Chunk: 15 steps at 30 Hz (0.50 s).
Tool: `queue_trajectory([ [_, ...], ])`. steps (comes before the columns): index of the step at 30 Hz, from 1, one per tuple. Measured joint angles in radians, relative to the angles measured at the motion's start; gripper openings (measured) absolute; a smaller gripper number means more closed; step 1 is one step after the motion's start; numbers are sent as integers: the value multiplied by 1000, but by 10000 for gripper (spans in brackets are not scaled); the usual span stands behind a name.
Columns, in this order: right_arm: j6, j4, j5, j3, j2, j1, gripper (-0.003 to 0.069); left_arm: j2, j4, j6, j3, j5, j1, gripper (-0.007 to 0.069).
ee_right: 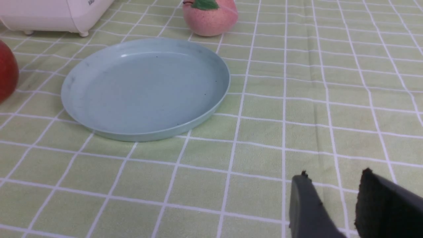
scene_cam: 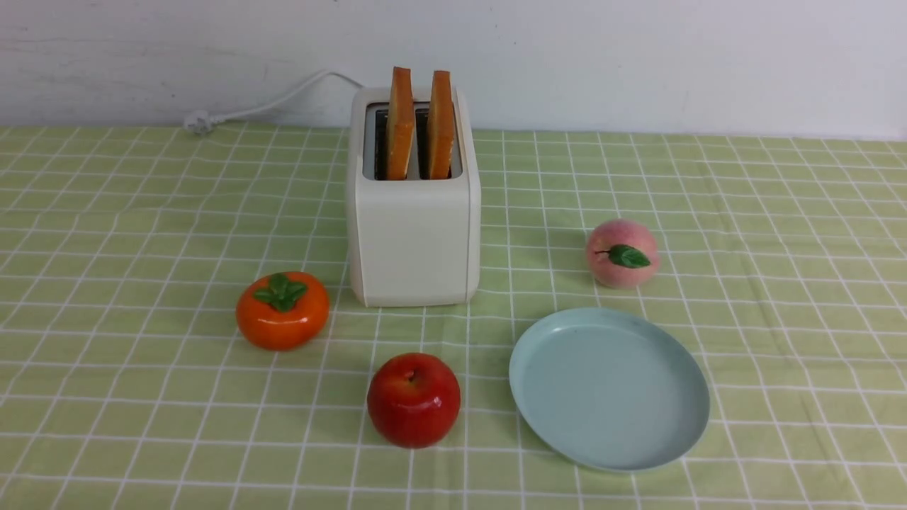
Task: Take toasted bread from bread machine on green coffee tablecloth place on plate.
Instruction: 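Reach for a toast slice standing in the toaster with the left gripper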
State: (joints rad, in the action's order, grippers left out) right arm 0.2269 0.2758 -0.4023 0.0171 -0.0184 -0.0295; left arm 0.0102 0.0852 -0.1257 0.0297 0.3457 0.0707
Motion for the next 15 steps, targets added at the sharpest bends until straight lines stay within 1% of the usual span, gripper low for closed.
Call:
queue_trajectory([
  [4,0,0,0,0,0,0,239,0,19,0,0,-19,0,222],
  [11,0,0,0,0,0,0,239,0,124,0,0,-25,0,229],
  [13,0,0,0,0,0,0,239,0,186,0,0,-43,0,229],
  [14,0,0,0,0,0,0,239,0,198,0,0,-48,0,229],
  [15,0,0,0,0,0,0,239,0,264,-7,0,-81,0,229],
])
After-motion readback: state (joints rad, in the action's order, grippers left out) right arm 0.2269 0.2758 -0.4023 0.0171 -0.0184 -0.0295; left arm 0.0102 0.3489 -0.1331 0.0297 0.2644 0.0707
